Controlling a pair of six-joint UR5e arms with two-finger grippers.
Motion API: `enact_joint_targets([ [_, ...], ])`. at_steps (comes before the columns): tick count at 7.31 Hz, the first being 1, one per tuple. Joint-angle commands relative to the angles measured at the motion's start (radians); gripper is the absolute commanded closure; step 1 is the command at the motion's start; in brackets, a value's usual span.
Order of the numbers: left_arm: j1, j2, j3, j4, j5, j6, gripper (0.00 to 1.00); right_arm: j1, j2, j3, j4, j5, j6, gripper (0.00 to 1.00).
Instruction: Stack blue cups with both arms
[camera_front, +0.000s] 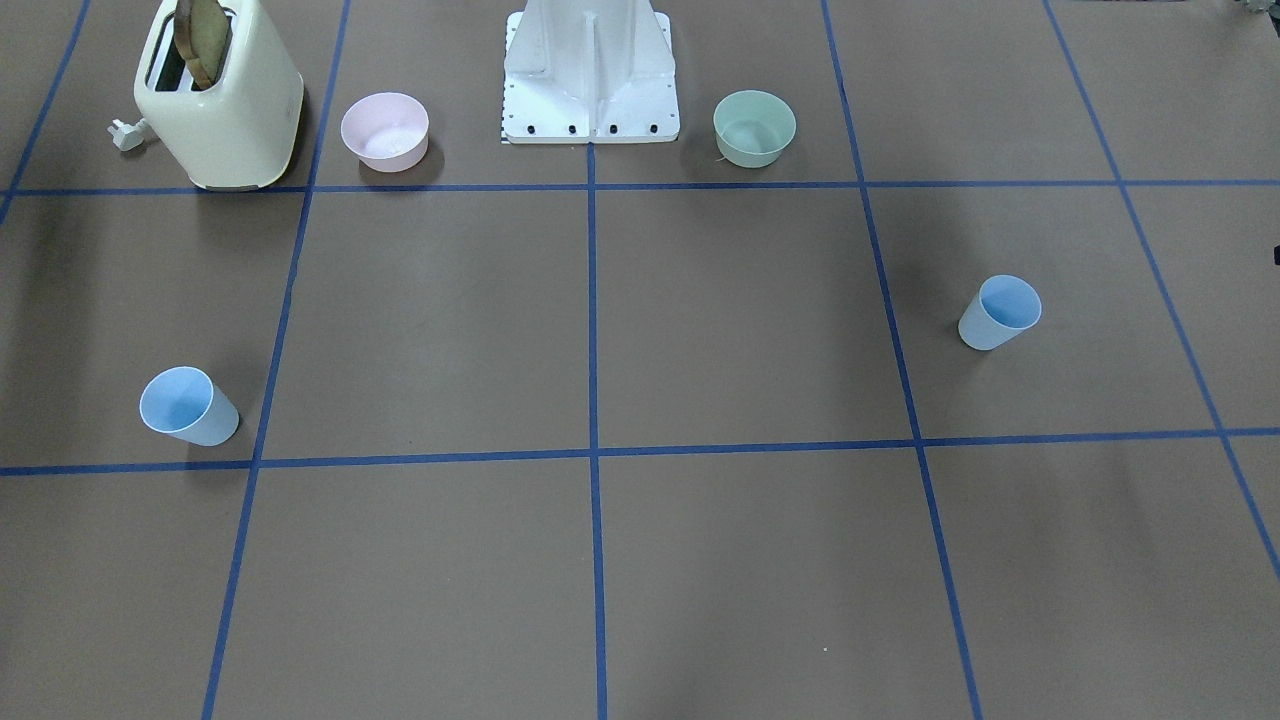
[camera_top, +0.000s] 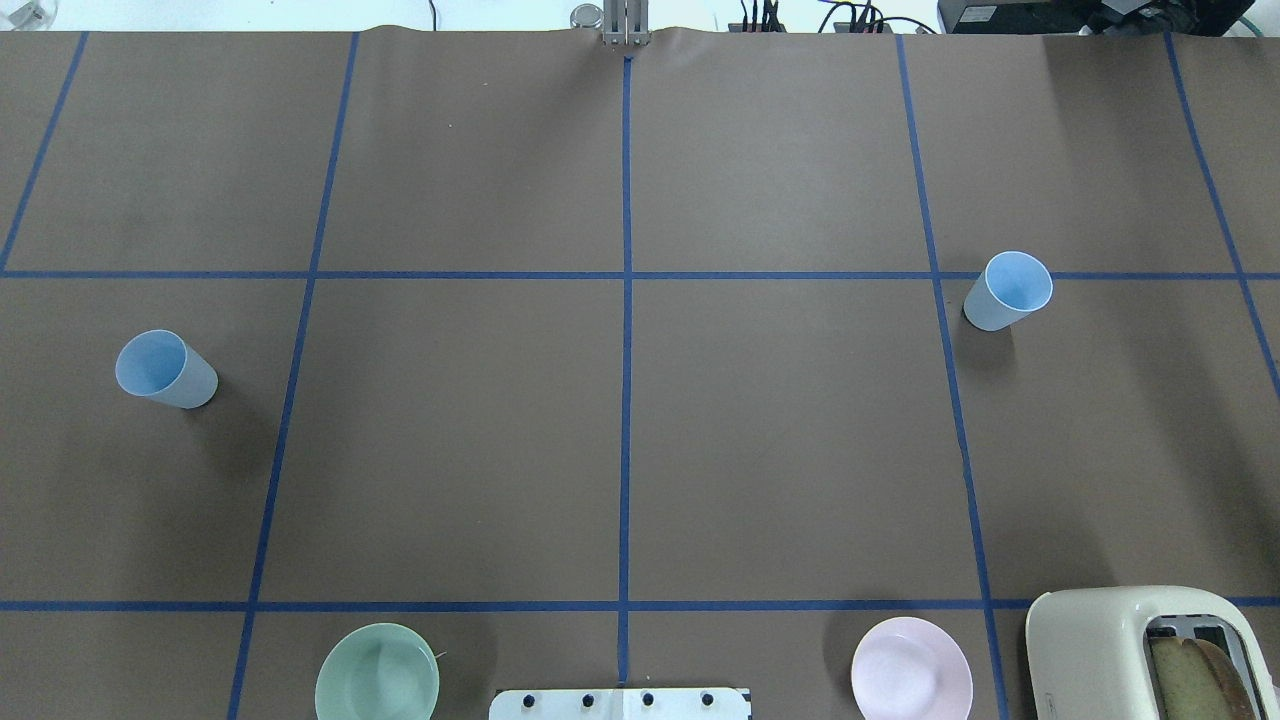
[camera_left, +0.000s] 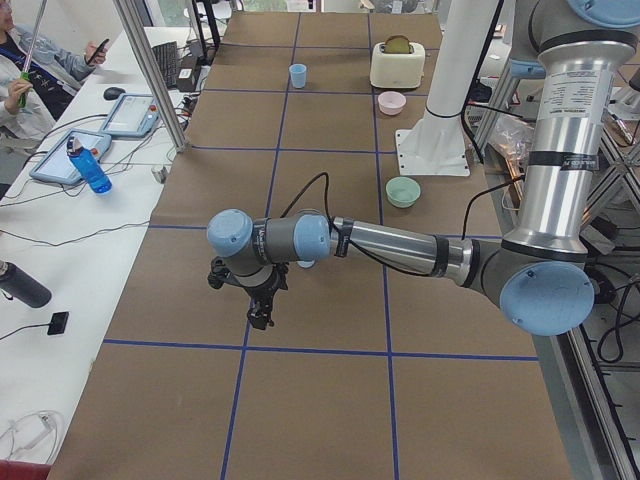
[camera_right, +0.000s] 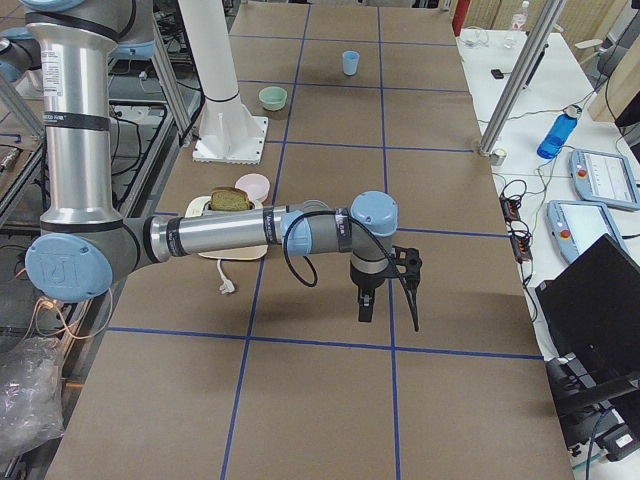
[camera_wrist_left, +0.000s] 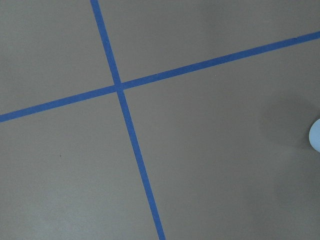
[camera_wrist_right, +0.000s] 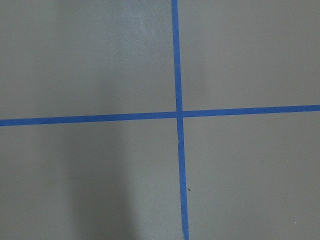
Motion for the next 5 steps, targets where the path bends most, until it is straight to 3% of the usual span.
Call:
enact_joint_targets([
  [1,0.007,-0.014,-0.002,-0.009,0.002,-0.024,0.02,-0.014,0.012,0.006,0.000,0.000,0.003,0.00],
  [3,0.040,-0.030,-0.007,-0.105,0.000,-0.197,0.02,-0.014,0.015,0.015,0.003,0.001,-0.003,0.00],
  [5,0.126,-0.036,-0.007,-0.245,0.000,-0.412,0.02,-0.084,0.041,0.058,0.055,0.052,0.006,0.00],
])
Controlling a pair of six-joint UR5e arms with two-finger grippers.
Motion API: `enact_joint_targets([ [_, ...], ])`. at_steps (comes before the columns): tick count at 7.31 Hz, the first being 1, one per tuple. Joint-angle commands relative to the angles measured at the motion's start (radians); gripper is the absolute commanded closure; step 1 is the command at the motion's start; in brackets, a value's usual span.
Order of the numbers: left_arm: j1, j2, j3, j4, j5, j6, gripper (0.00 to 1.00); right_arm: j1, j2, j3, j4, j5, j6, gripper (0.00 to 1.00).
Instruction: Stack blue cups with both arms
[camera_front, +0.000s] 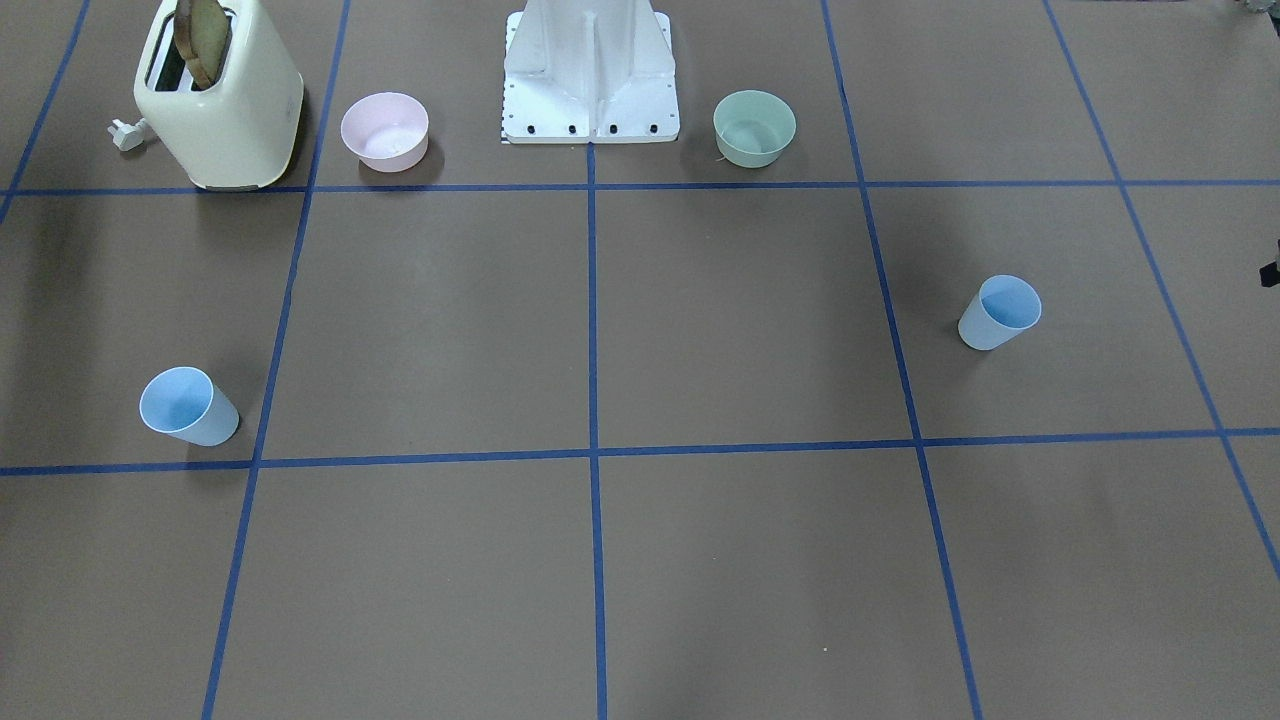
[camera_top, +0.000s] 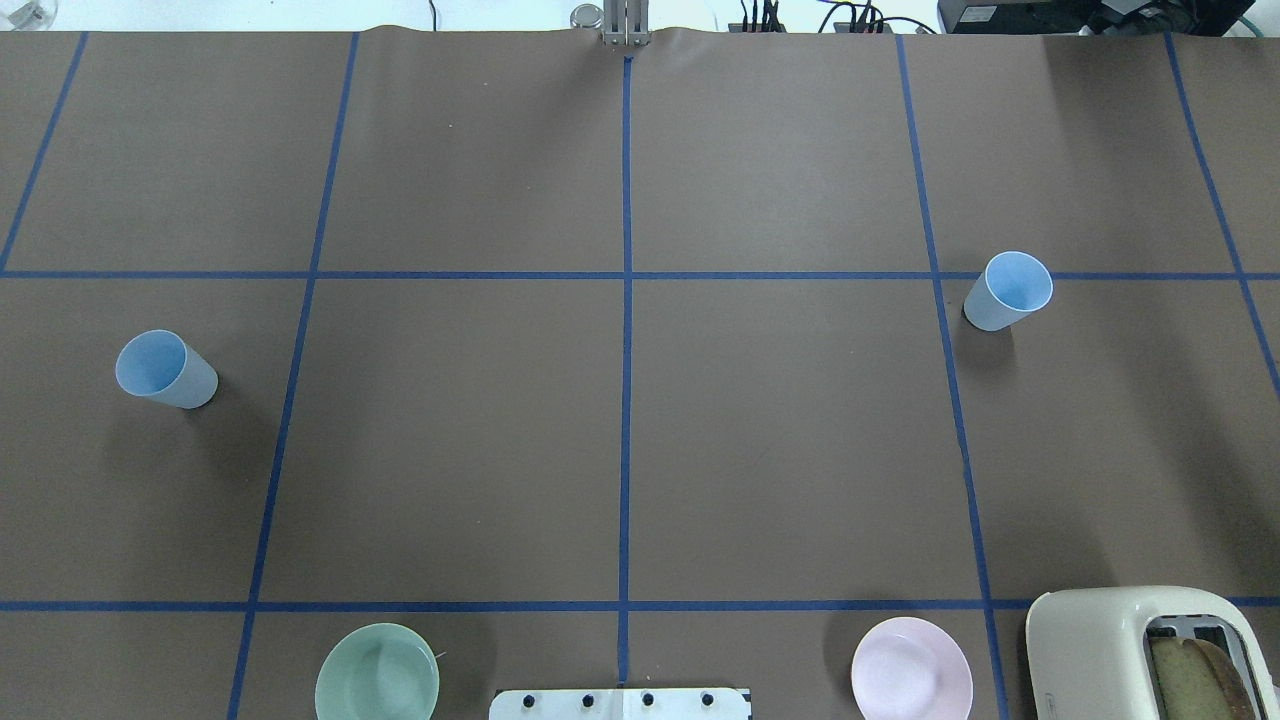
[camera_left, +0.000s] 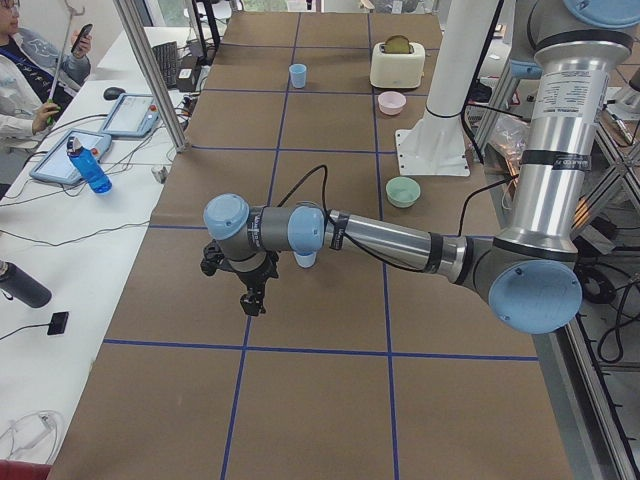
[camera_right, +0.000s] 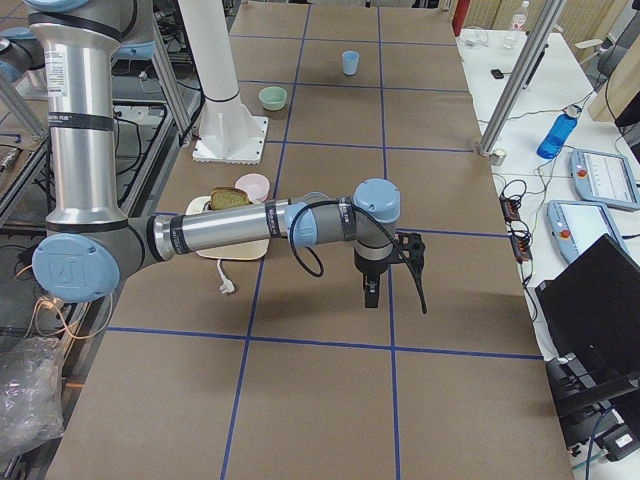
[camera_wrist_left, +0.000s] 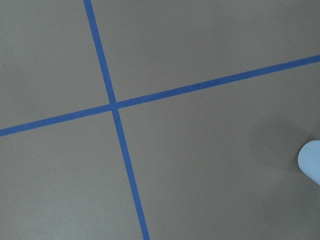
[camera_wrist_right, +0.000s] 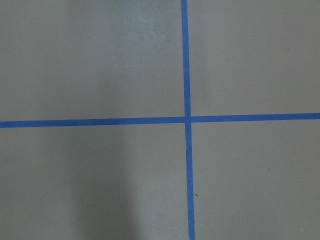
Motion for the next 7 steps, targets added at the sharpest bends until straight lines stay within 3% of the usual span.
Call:
enact_joint_targets([
  [1,0.093,-0.029,0.001,-0.101,-0.002,-0.213,0.02,-0.062,0.036,0.011,0.028,0.012,0.004,0.00],
  [5,0.185,-0.039,-0.032,-0.152,0.000,-0.311,0.02,-0.167,0.061,0.017,0.028,0.051,0.016,0.01],
  [7,0.242,0.064,-0.041,-0.365,0.000,-0.423,0.02,-0.222,0.092,0.016,0.030,0.035,0.112,0.01],
])
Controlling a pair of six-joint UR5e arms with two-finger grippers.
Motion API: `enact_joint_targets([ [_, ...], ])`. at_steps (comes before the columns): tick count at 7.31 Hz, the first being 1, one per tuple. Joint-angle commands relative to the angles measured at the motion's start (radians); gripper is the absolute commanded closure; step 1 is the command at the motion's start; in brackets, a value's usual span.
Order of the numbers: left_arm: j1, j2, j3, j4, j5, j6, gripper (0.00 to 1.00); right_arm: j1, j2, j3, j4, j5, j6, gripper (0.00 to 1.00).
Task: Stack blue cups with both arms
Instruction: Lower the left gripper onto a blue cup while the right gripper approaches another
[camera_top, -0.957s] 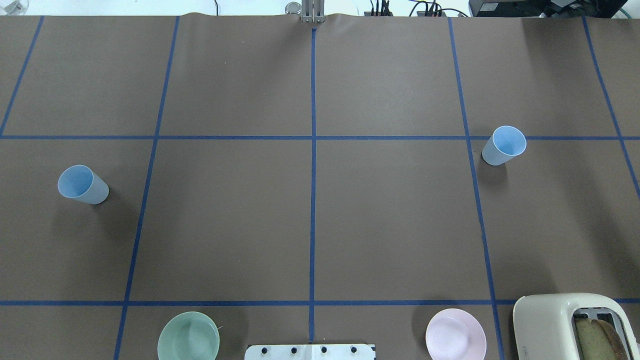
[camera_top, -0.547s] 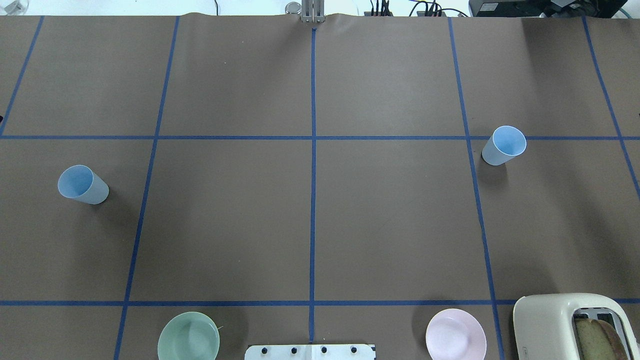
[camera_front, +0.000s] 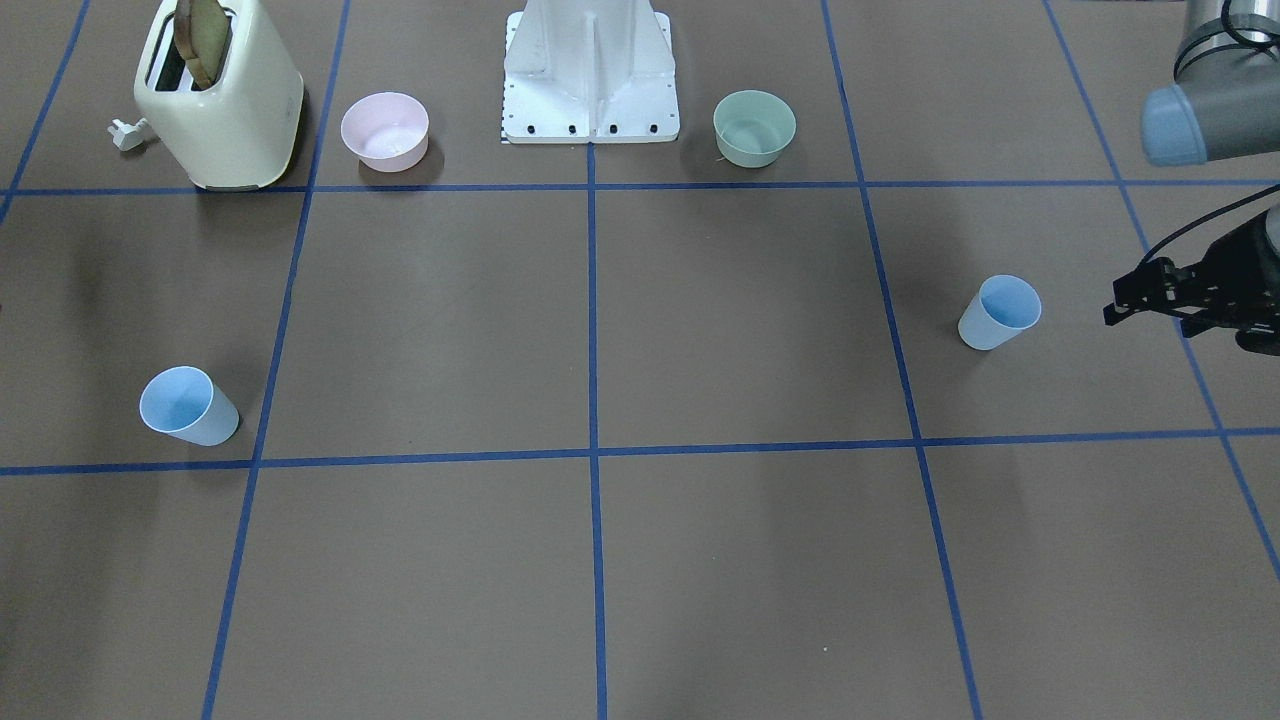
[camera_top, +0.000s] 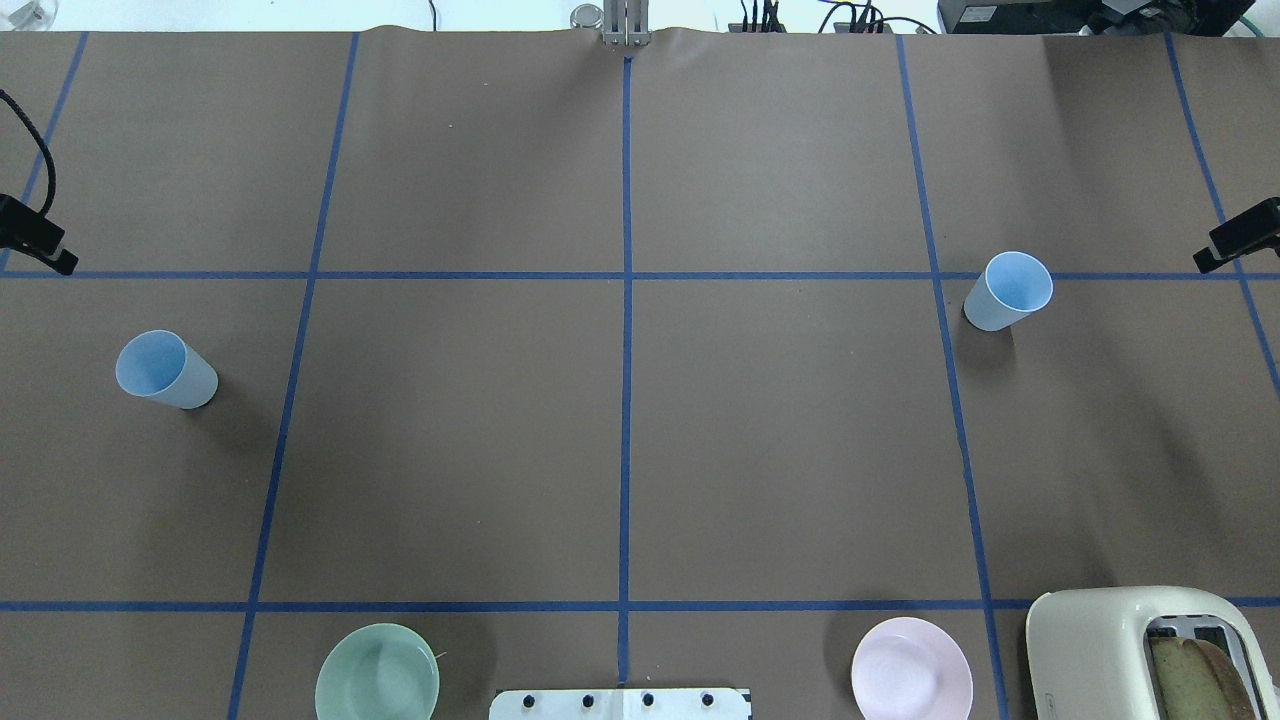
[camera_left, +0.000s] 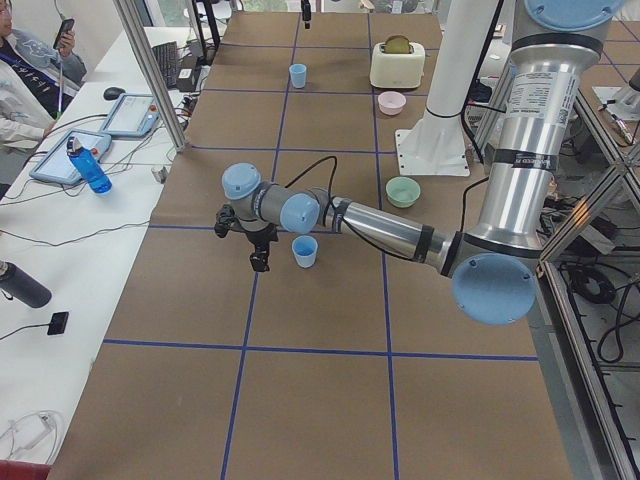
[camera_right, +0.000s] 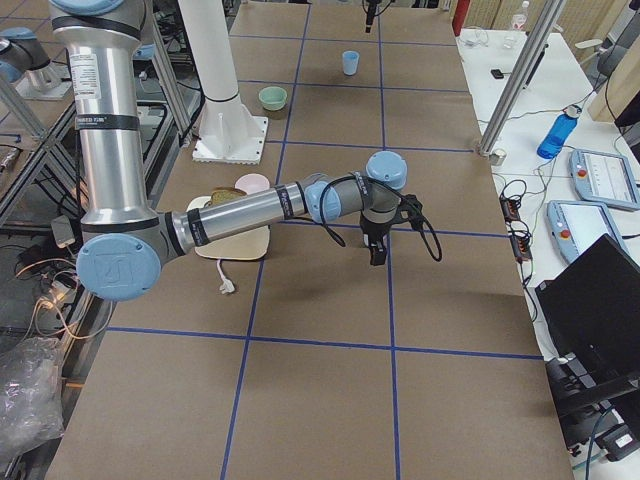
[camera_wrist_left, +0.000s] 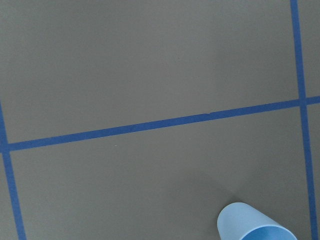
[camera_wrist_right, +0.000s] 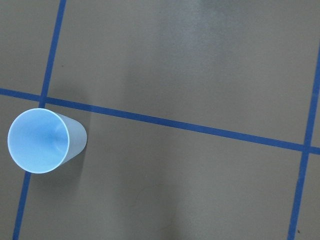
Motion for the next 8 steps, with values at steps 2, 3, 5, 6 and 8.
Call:
enact_joint_targets([
  [2,0.103,0.107,0.001,-0.279,0.003,-0.202,0.02,-0.056,0.038,0.000,0.005,-0.003,0.112,0.01],
  [3,0.123,0.109,-0.004,-0.287,0.002,-0.230,0.02,-0.058,0.039,-0.002,0.007,-0.003,0.112,0.01],
  [5,0.152,0.110,-0.002,-0.307,0.002,-0.268,0.03,-0.073,0.039,-0.012,0.007,-0.003,0.113,0.01],
  [6,0.159,0.112,-0.001,-0.307,0.002,-0.273,0.05,-0.085,0.042,-0.014,0.007,-0.003,0.113,0.01],
  [8,0.179,0.115,0.005,-0.308,0.002,-0.282,0.19,-0.095,0.054,-0.017,0.007,-0.006,0.115,0.01],
])
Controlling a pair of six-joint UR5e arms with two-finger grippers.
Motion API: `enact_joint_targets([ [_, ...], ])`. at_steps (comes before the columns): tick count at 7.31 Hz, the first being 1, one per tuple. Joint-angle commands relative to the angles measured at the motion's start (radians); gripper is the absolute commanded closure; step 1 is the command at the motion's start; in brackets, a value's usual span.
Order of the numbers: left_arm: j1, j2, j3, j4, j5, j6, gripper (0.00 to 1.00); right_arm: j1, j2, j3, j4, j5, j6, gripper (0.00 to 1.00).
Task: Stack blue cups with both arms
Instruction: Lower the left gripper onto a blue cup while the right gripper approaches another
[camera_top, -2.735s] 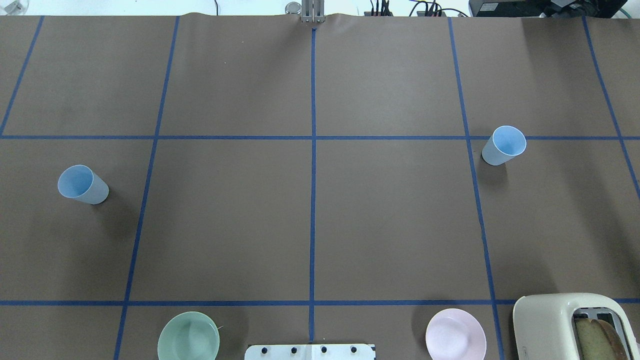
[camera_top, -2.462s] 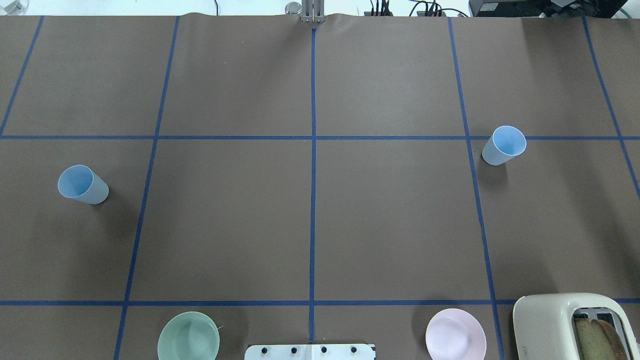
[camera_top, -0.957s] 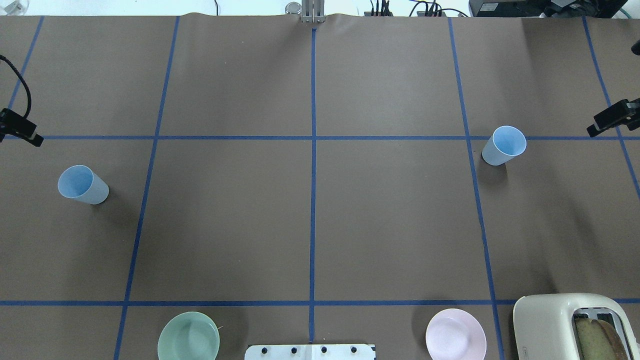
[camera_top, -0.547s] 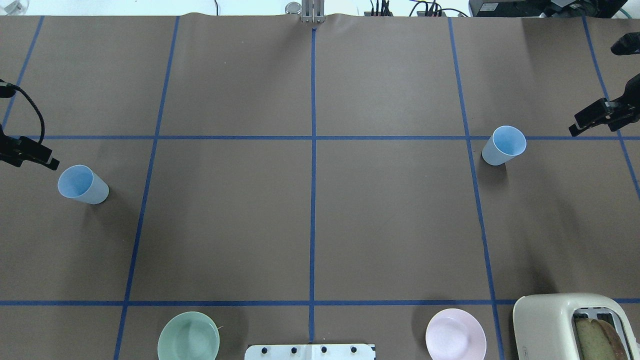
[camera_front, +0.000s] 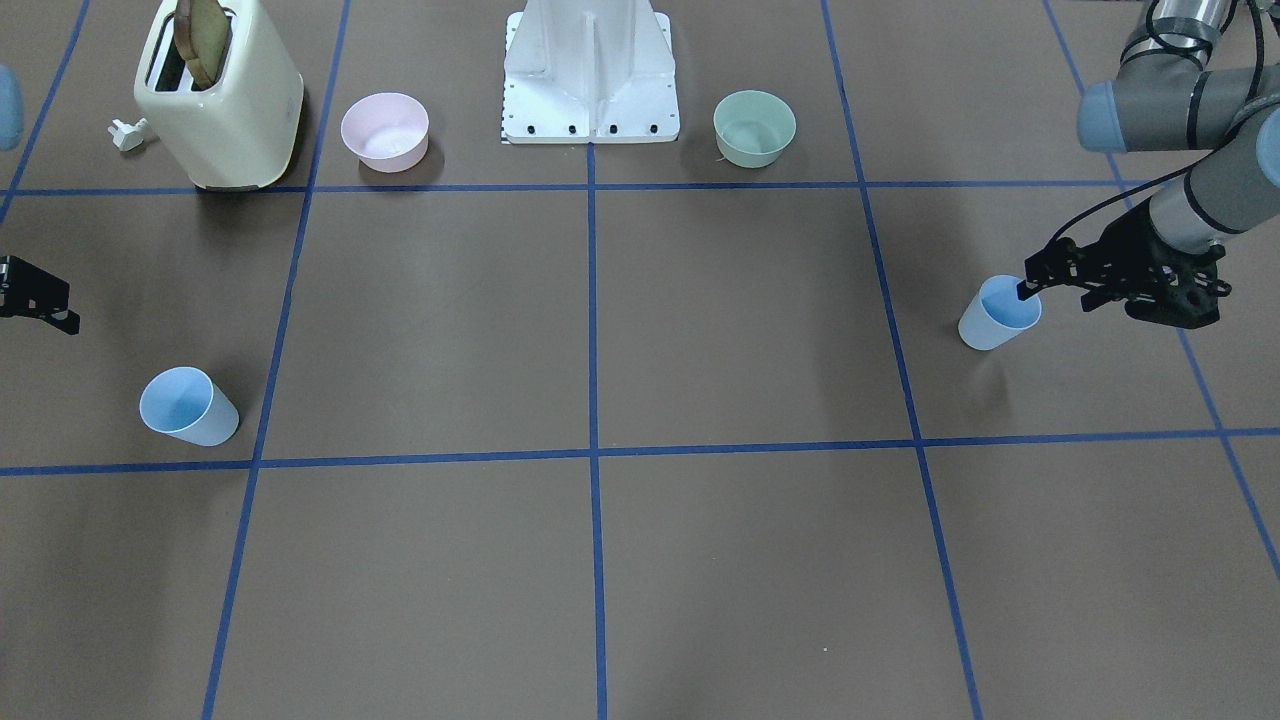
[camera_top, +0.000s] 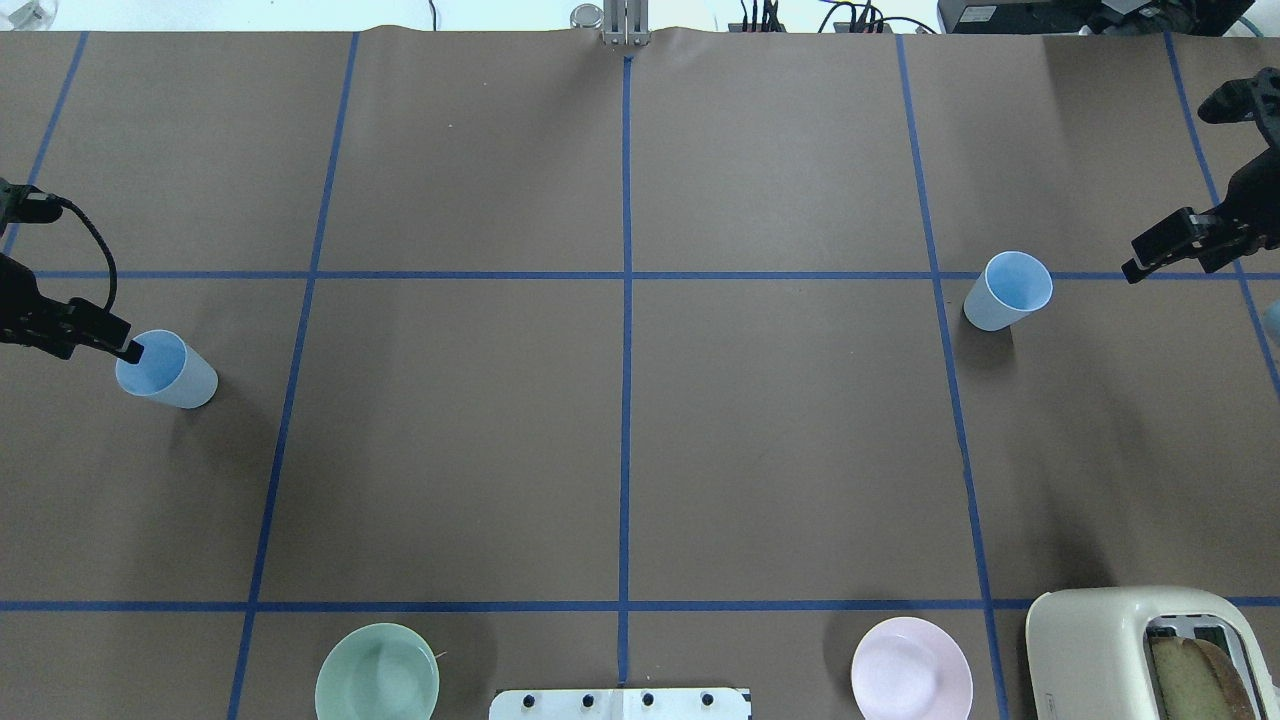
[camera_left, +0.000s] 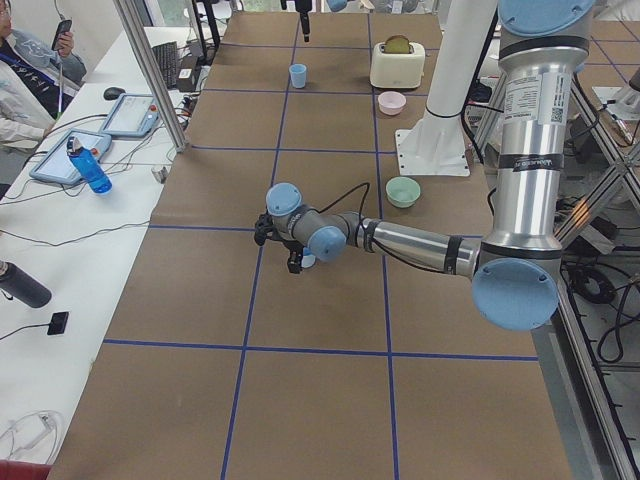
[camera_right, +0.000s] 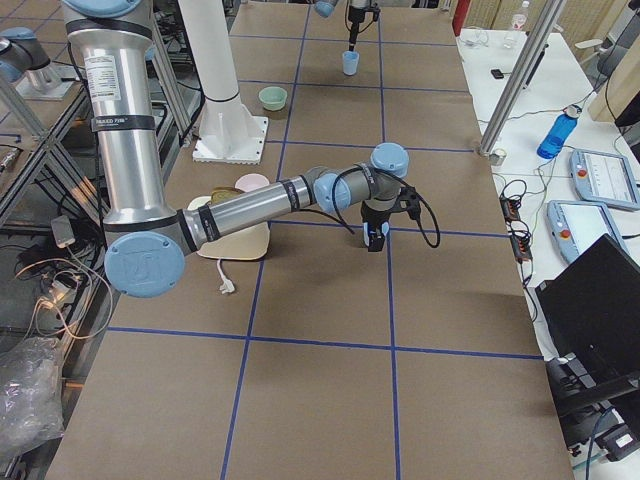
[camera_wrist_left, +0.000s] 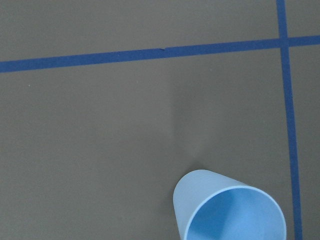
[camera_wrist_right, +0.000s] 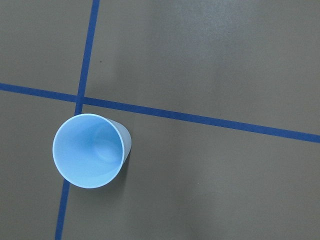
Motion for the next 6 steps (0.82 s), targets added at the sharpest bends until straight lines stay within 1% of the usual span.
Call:
enact_joint_targets([
  [1,0.028,0.000,0.004,-0.001,0.000,-0.017,0.28,-0.009,0.027,-0.020,0.000,0.000,0.001,0.01],
  [2,0.042,0.000,0.004,-0.001,0.000,-0.027,0.36,-0.017,0.037,-0.032,0.000,-0.002,0.001,0.01],
  [3,0.048,-0.003,0.009,-0.003,0.000,-0.031,0.52,-0.023,0.051,-0.041,0.000,-0.002,0.001,0.01],
  [4,0.048,-0.006,0.009,-0.003,-0.002,-0.031,0.72,-0.025,0.056,-0.044,0.000,-0.002,0.001,0.01],
  [5,0.048,-0.009,0.009,-0.003,0.000,-0.029,0.96,-0.025,0.056,-0.044,0.000,-0.002,0.000,0.01],
  [6,0.048,-0.010,0.006,-0.003,-0.002,-0.029,1.00,-0.025,0.056,-0.044,0.000,-0.003,0.000,0.01],
])
